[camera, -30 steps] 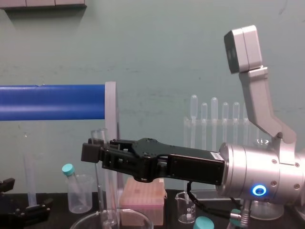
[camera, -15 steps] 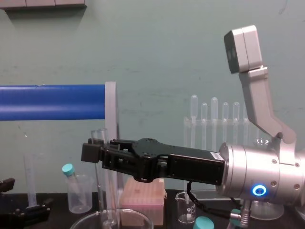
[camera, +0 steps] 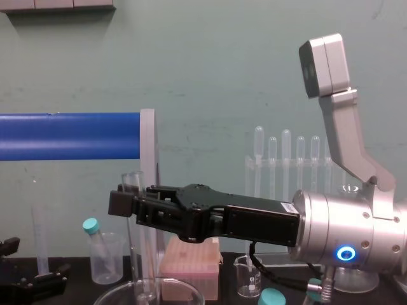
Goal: Hold the test tube with one hand and immerse one end into the beaker, then return it to the test tube rack.
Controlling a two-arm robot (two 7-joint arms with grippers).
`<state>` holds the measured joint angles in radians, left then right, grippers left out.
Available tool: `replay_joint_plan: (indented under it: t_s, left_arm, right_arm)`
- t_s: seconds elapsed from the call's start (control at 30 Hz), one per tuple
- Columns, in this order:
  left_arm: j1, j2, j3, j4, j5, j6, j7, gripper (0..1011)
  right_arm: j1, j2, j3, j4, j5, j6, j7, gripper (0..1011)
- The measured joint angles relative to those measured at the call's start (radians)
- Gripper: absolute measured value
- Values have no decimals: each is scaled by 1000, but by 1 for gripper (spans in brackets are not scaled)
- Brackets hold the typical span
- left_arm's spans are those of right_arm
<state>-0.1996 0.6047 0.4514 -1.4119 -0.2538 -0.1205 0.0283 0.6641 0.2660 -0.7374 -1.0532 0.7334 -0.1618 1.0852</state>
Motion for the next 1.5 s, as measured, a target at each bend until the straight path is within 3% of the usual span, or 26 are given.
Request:
replay_joint_plan:
  t_s: [1.5]
  left_arm:
    - [0, 0, 0, 0, 0, 0, 0, 1000]
  right_arm:
    - [0, 0, 0, 0, 0, 0, 0, 247]
